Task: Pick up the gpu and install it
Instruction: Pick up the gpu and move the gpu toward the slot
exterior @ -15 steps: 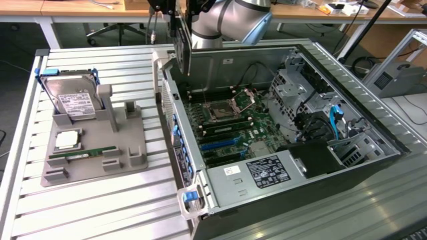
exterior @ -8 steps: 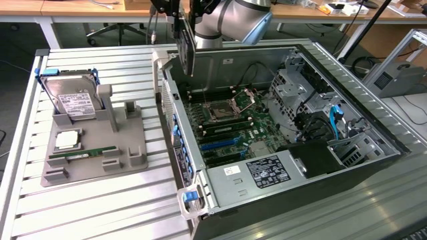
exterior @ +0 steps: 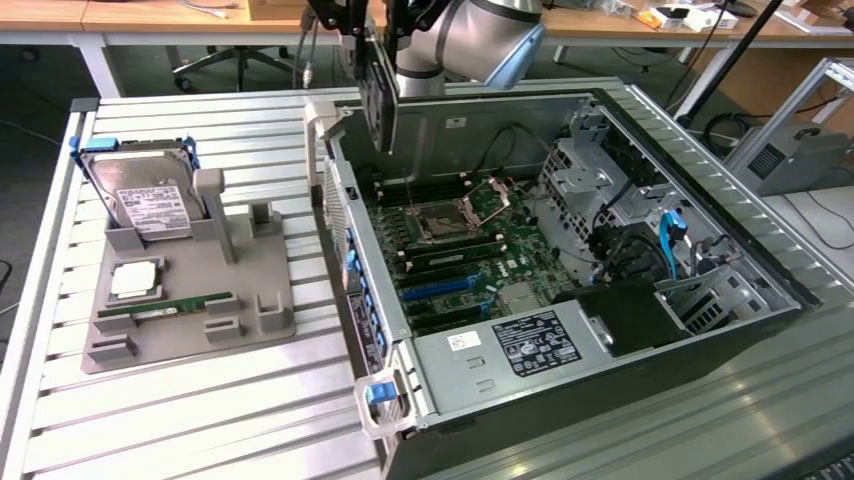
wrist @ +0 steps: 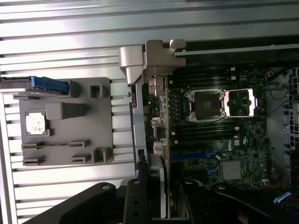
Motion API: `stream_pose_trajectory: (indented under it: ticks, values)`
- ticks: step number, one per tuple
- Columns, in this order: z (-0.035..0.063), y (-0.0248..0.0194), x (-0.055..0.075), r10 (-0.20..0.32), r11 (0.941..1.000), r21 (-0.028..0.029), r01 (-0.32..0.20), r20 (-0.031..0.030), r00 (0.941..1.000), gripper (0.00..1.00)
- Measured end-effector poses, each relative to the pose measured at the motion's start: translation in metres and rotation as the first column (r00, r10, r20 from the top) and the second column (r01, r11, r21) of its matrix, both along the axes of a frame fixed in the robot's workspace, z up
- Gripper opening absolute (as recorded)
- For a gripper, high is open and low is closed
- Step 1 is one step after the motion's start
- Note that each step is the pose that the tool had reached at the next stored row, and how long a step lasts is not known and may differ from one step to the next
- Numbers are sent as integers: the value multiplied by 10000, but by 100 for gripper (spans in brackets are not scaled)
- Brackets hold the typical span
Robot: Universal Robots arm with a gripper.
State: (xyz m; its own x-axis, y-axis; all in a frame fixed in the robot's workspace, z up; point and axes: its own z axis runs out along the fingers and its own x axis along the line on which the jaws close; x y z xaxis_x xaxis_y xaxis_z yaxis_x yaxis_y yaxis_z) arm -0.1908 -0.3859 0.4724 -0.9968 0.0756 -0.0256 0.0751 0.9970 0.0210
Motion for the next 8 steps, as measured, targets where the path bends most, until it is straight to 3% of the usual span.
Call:
stream_pose_trajectory:
  ticks: [8]
  values:
    - [-36, 0, 66, 0, 10000, -3, 0, 0, 10000, 30]
